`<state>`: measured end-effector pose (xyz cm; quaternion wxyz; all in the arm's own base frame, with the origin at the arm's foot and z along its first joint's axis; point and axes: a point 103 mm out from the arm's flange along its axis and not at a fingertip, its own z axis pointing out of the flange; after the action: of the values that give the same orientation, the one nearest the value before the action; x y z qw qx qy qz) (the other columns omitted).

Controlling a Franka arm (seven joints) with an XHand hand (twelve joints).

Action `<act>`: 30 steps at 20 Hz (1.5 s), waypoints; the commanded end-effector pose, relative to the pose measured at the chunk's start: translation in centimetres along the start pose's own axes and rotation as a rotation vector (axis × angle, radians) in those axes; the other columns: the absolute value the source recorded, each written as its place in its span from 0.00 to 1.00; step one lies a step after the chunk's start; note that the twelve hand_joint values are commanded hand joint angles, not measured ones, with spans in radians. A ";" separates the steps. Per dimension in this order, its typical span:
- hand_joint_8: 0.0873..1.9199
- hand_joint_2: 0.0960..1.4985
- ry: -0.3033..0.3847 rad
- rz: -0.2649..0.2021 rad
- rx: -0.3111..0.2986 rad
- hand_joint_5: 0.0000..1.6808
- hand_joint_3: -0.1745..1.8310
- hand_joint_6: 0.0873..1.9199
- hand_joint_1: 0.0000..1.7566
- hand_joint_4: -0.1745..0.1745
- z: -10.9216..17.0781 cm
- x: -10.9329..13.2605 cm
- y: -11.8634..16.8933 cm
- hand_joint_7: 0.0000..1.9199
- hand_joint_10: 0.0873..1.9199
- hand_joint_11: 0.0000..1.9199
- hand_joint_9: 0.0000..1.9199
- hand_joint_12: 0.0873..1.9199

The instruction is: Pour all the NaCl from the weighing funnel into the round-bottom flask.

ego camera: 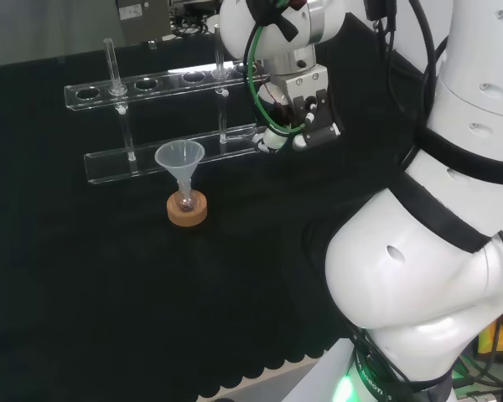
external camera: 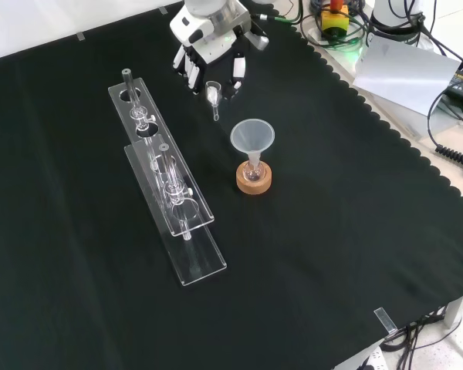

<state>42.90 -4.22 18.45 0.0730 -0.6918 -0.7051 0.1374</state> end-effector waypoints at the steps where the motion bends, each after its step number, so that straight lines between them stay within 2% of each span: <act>1: 0.35 0.40 0.001 0.005 -0.007 0.65 0.52 0.55 0.62 0.78 -0.8 -0.6 -0.9 0.56 0.26 0.31 0.57 0.64; 13: 0.35 0.39 -0.023 -0.029 -0.023 0.65 0.52 0.55 0.62 0.82 -4.8 -1.1 -2.8 0.55 0.26 0.30 0.56 0.63; 23: 0.35 0.39 -0.063 -0.068 -0.003 0.65 0.52 0.54 0.62 0.84 -6.9 1.5 -3.7 0.54 0.25 0.29 0.55 0.63; 30: 0.35 0.39 -0.095 -0.094 0.014 0.65 0.52 0.54 0.62 0.86 -7.2 3.6 -3.6 0.54 0.25 0.29 0.55 0.64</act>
<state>41.45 -1.04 26.11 0.0531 -0.6557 -0.7357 0.1612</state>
